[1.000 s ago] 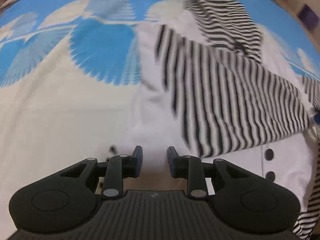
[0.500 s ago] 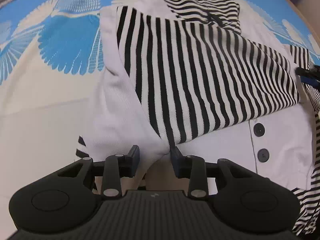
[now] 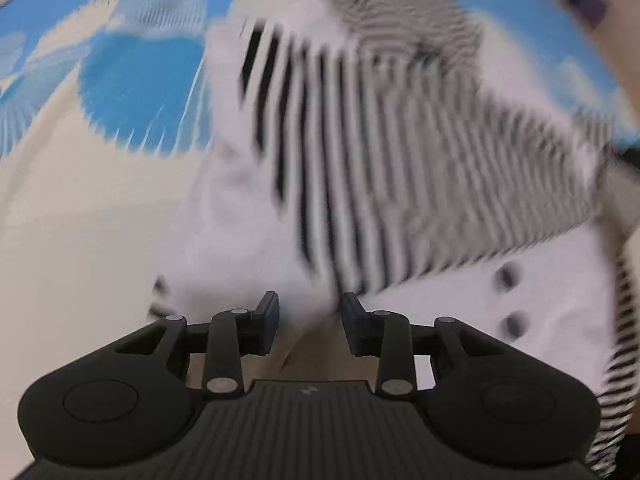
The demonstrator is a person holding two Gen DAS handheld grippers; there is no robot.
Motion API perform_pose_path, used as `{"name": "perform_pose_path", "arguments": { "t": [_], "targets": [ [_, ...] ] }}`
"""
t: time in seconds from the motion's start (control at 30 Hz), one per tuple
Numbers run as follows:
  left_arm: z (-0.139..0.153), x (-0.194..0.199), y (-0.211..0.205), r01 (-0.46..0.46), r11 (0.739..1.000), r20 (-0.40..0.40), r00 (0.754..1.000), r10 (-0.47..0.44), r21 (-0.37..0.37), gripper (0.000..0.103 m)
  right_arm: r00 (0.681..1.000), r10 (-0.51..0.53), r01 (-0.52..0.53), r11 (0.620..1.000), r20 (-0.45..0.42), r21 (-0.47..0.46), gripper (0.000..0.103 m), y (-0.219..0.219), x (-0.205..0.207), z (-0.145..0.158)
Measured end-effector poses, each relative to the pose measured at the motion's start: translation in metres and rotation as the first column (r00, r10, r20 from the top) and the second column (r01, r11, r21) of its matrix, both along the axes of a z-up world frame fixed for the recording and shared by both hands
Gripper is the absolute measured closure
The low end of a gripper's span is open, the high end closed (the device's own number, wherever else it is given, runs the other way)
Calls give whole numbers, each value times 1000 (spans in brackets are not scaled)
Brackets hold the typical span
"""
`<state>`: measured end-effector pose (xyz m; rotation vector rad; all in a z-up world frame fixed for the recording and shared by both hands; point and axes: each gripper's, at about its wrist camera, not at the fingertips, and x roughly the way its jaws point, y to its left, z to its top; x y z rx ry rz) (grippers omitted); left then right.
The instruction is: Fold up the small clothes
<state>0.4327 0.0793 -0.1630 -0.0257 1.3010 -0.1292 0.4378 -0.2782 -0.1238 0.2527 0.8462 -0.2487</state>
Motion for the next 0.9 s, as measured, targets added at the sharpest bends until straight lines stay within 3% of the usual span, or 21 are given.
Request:
{"name": "perform_pose_path", "arguments": {
  "t": [0.07, 0.13, 0.17, 0.23, 0.33, 0.47, 0.53, 0.67, 0.8, 0.9],
  "targets": [
    [8, -2, 0, 6, 1000, 25, 1000, -6, -12, 65, 997, 54, -57, 997, 55, 56, 82, 3, -6, 9],
    [17, -3, -2, 19, 999, 72, 997, -16, -38, 65, 984, 168, -174, 969, 53, 176, 79, 7, -11, 7],
    [17, -4, -4, 22, 999, 79, 997, -18, -40, 65, 976, 219, -216, 953, 12, 212, 77, 11, -12, -1],
    [7, -1, -9, 24, 1000, 46, 999, -23, -19, 65, 947, 274, -242, 952, -166, 188, 77, 18, -14, -28],
    [2, 0, -22, 27, 999, 22, 999, -28, 36, 65, 956, 258, -232, 957, -140, 177, 75, 12, -23, -22],
    [41, -2, -37, 22, 1000, 149, 989, -20, -16, 65, 977, 213, -209, 961, -2, 178, 60, -20, -36, 11],
    [67, -6, -44, 27, 998, 227, 974, -15, -49, 65, 988, 154, -156, 975, 23, 160, 58, -49, -43, 14],
    [96, -14, -61, 61, 996, 309, 950, -38, -67, 63, 996, -87, 82, 982, 24, 169, 58, -136, -56, -1],
    [89, -12, -78, 107, 994, 295, 951, -97, -19, 63, 961, -275, 273, 953, -1, 130, 58, -209, -74, -30],
    [82, -7, -79, 106, 994, 285, 953, -106, 16, 63, 923, -384, 381, 912, -13, 155, 58, -244, -84, -48]
  ]
}}
